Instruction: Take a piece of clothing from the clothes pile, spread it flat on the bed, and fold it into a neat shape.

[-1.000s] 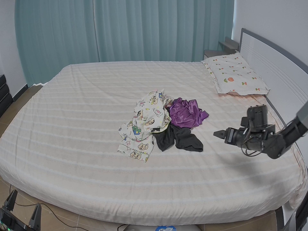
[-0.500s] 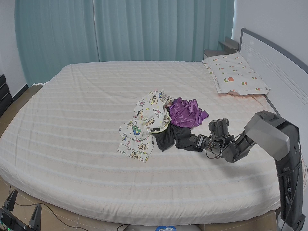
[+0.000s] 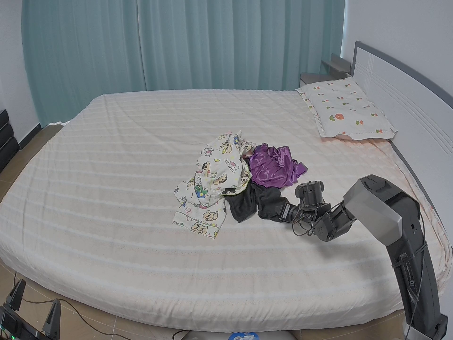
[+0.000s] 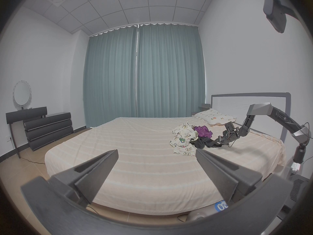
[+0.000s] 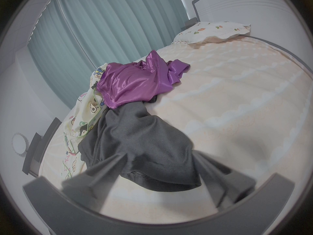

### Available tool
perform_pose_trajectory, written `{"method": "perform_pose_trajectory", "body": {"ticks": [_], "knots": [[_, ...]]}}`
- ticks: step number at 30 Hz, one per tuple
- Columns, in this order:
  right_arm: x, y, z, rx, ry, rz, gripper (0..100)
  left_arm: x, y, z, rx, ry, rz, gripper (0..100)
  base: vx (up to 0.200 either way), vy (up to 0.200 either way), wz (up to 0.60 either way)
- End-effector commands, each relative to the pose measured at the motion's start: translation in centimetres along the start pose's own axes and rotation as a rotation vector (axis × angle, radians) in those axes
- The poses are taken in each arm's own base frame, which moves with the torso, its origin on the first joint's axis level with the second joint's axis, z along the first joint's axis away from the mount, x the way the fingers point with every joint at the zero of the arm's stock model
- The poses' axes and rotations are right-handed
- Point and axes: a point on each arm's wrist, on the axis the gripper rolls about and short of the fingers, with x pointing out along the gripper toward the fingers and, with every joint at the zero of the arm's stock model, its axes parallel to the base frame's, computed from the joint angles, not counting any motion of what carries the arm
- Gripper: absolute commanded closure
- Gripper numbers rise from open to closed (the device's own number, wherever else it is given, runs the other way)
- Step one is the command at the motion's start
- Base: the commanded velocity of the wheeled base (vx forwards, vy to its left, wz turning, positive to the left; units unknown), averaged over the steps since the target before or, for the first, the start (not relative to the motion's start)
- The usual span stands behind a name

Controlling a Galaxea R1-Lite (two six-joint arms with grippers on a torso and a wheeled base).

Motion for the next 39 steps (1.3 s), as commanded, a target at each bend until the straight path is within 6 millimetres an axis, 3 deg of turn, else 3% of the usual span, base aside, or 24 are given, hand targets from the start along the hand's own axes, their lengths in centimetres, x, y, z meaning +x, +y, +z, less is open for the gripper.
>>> {"method": "perform_pose_trajectory", "body": {"ticks": [1, 3, 4, 5, 6, 7, 9, 10, 11, 12, 13, 16, 17, 18, 21, 26, 34, 39], "knots": [[-0.3, -0.2, 0.0, 0.018, -0.007, -0.004, 100, 0.0, 0.0, -0.4, 0.003, 0.000, 0.000, 0, 0.000, 0.000, 0.00], [-1.4, 0.0, 0.8, 0.051, -0.024, 0.005, 100, 0.0, 0.0, -0.4, 0.011, 0.000, 0.000, 0, 0.000, 0.000, 0.00], [-3.0, 0.1, 1.6, 0.098, -0.029, 0.025, 100, 0.0, 0.0, -0.3, 0.026, -0.003, 0.001, 0, 0.000, 0.000, 0.00], [-3.0, 0.1, 1.6, 0.098, -0.029, 0.025, 100, 0.0, 0.0, -0.3, 0.026, -0.003, 0.001, 0, 0.000, 0.000, 0.00], [-4.7, 0.0, 1.8, 0.136, -0.012, 0.047, 100, 0.0, 0.0, -0.1, 0.019, -0.014, 0.002, 0, 0.000, 0.000, 0.00], [-5.8, 0.0, 1.9, 0.148, -0.006, 0.064, 100, -0.3, 0.0, 1.0, -0.005, -0.052, 0.000, 0, 0.000, 0.000, 0.00], [-7.9, -0.3, 2.3, 0.163, -0.007, 0.098, 100, -1.0, 0.1, 5.9, -0.104, -0.172, -0.014, 0, 0.000, 0.000, 0.00], [-7.9, -0.3, 2.3, 0.163, -0.007, 0.098, 100, -1.0, 0.1, 5.9, -0.104, -0.172, -0.014, 0, 0.000, 0.000, 0.00], [-10.5, -0.5, 2.8, 0.184, -0.027, 0.148, 100, -0.2, 0.0, 9.2, -0.135, -0.164, -0.044, 0, 0.000, 0.000, 0.00], [-10.9, -0.5, 2.9, 0.189, -0.029, 0.155, 100, 0.0, 0.0, 9.5, -0.133, -0.154, -0.049, 0, 0.000, 0.000, 0.00], [-13.5, -0.6, 2.8, 0.214, -0.027, 0.203, 100, 1.3, 0.0, 10.2, -0.105, -0.095, -0.075, 0, 0.000, 0.000, 0.00], [-18.1, -1.1, 1.8, 0.225, 0.016, 0.308, 100, 4.2, -0.2, 9.3, -0.042, 0.087, -0.164, 0, 0.000, 0.000, 0.00], [-18.3, -1.2, 1.7, 0.225, 0.021, 0.312, 100, 4.4, -0.2, 9.3, -0.040, 0.099, -0.170, 0, 0.000, 0.000, 0.00], [-20.7, -1.6, 0.5, 0.209, 0.060, 0.364, 100, 6.5, -0.5, 9.1, -0.051, 0.207, -0.271, 0, 0.000, 0.000, 0.00], [-24.2, -1.8, -0.9, 0.185, 0.080, 0.432, 100, 10.4, -1.7, 8.6, -0.043, 0.355, -0.390, 0, 0.000, 0.000, 0.00], [-28.3, -1.4, -0.1, 0.171, 0.011, 0.543, 100, 15.9, -5.5, 6.6, -0.043, 0.496, -0.460, 0, 0.000, 0.000, 0.00], [-34.8, 0.4, 1.9, 0.115, -0.092, 0.796, 100, 19.8, -13.9, 3.2, -0.153, 0.563, -0.493, 0, 0.000, 0.000, 0.00], [-37.7, 1.5, 2.7, 0.064, -0.091, 0.985, 100, 21.2, -16.9, 1.9, -0.129, 0.604, -0.528, 0, 0.000, 0.000, 0.00]]}}
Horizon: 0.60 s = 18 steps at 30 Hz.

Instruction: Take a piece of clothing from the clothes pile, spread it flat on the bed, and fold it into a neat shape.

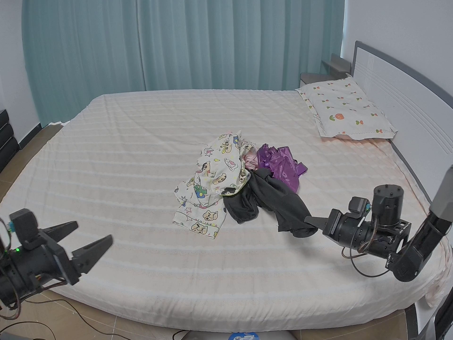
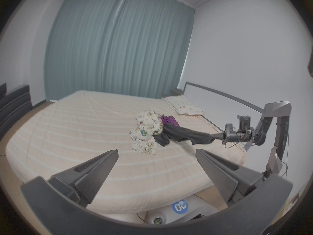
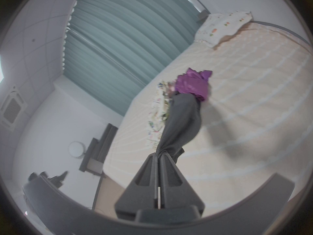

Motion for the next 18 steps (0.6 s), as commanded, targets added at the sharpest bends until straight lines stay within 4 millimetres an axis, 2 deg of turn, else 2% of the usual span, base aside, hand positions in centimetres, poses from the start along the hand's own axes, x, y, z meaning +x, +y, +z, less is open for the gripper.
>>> {"method": "perform_pose_trajectory", "body": {"ticks": [1, 6, 9, 14, 18], "knots": [[-9.5, 8.1, 0.8, -0.132, -0.045, 0.489, 100, 13.1, -7.8, -5.9, -0.010, 0.311, -0.130, 0, 0.000, 0.000, 0.00], [-7.9, 9.1, -0.6, -0.131, 0.036, 0.529, 100, 15.4, -10.9, -6.8, -0.031, 0.293, -0.139, 0, 0.000, 0.000, 0.00], [-6.7, 9.7, -0.6, -0.129, 0.047, 0.540, 100, 16.6, -12.1, -7.6, -0.026, 0.263, -0.125, 0, 0.000, 0.000, 0.00], [-6.1, 10.4, -0.7, -0.135, 0.046, 0.558, 100, 17.6, -12.7, -8.5, -0.026, 0.239, -0.143, 0, 0.000, 0.000, 0.00], [-6.2, 10.7, -1.0, -0.137, 0.056, 0.573, 100, 18.8, -13.0, -8.2, -0.043, 0.198, -0.147, 0, 0.000, 0.000, 0.00]]}}
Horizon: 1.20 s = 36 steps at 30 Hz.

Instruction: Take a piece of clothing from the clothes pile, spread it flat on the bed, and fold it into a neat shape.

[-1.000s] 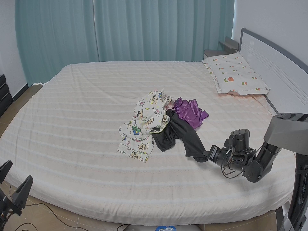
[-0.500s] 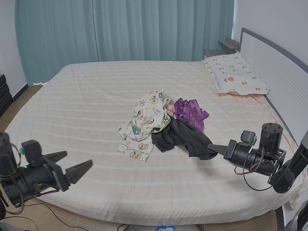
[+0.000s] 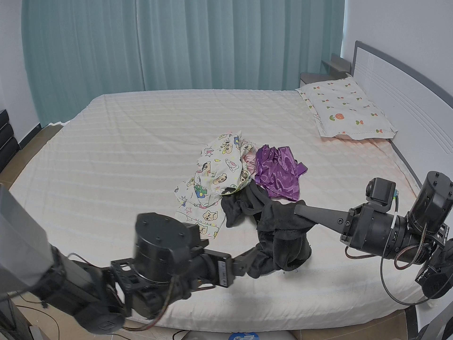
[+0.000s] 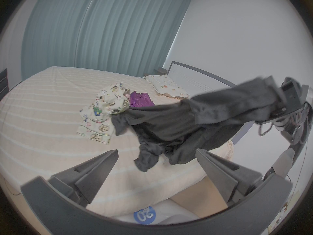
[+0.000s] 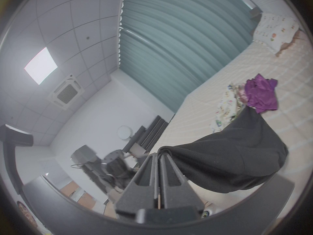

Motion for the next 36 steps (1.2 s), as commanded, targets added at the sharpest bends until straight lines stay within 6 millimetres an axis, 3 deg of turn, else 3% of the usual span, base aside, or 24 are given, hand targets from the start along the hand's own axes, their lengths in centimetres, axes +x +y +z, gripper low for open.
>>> {"method": "perform_pose_trajectory", "body": {"ticks": [1, 8, 17, 21, 30, 36], "knots": [[0.2, 1.5, -0.2, -0.013, 0.010, 0.066, 100, 3.5, -0.6, -2.0, 0.007, 0.035, 0.011, 0, 0.000, 0.000, 0.00], [0.0, 1.9, -0.4, -0.018, 0.015, 0.080, 100, 5.5, 0.3, -1.7, -0.004, 0.002, 0.064, 0, 0.000, 0.000, 0.00], [-1.5, 3.5, 0.3, -0.044, -0.023, 0.122, 100, 8.9, 3.6, 0.1, -0.038, -0.066, 0.180, 0, 0.000, 0.000, 0.00], [-1.6, 3.4, 0.4, -0.042, -0.028, 0.118, 100, 9.8, 4.5, -0.2, -0.045, -0.059, 0.202, 0, 0.000, 0.000, 0.00], [-1.2, 3.5, -0.4, -0.030, 0.010, 0.127, 100, 11.1, 4.6, -0.2, -0.051, -0.036, 0.125, 0, 0.000, 0.000, 0.00], [-0.9, 4.5, -0.3, -0.040, 0.002, 0.170, 100, 13.2, 6.1, -0.1, -0.064, -0.003, 0.102, 0, 0.000, 0.000, 0.00]]}}
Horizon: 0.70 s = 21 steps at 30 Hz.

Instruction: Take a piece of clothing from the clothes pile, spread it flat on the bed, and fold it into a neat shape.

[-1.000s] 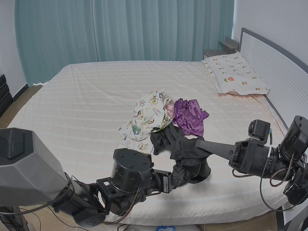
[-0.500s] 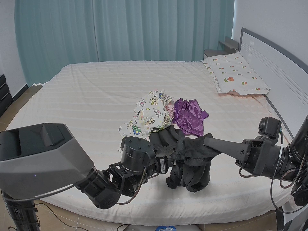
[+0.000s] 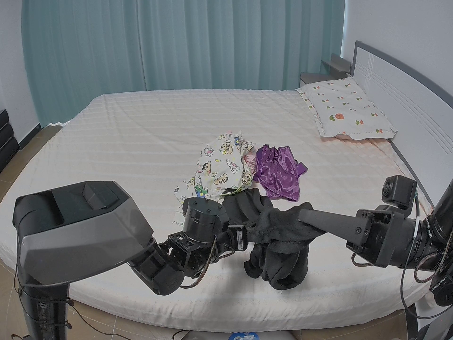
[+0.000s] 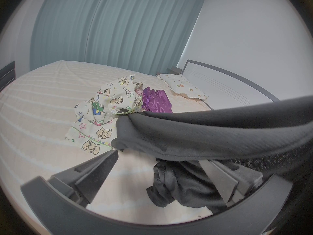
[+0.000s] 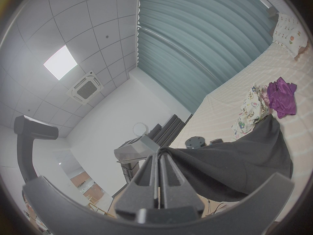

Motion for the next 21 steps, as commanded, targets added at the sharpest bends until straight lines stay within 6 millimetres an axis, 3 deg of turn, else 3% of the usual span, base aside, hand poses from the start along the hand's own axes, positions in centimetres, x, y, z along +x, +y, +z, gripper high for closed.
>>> {"method": "perform_pose_trajectory", "body": {"ticks": [1, 5, 9, 10, 14, 18, 21], "knots": [[0.2, 0.6, 0.2, -0.012, -0.019, 0.020, 100, 1.4, 1.0, 0.2, -0.021, 0.027, -0.056, 0, 0.000, 0.000, 0.00], [0.0, 1.3, 1.1, -0.031, -0.058, 0.039, 100, 2.2, 2.1, 0.7, -0.034, 0.033, -0.067, 0, 0.000, 0.000, 0.00], [-0.1, 1.3, 1.1, -0.032, -0.062, 0.033, 100, 4.9, 4.3, 0.7, -0.058, 0.008, -0.022, 0, 0.000, 0.000, 0.00], [-0.1, 1.3, 1.1, -0.032, -0.062, 0.033, 100, 4.9, 4.3, 0.7, -0.058, 0.008, -0.022, 100, 0.000, 0.000, 0.00], [-0.3, 0.5, 1.8, -0.038, -0.091, -0.002, 100, 6.8, 5.9, -0.2, -0.092, 0.007, 0.009, 100, 0.000, 0.000, 0.00], [-0.5, -0.9, 2.3, -0.031, -0.105, -0.054, 100, 6.3, 6.5, -0.6, -0.163, 0.028, 0.028, 100, 0.000, 0.000, 0.00], [-0.2, -3.0, 2.3, -0.011, -0.100, -0.132, 100, 4.0, 5.4, 2.3, -0.282, -0.026, 0.001, 100, 0.000, 0.000, 0.00]]}}
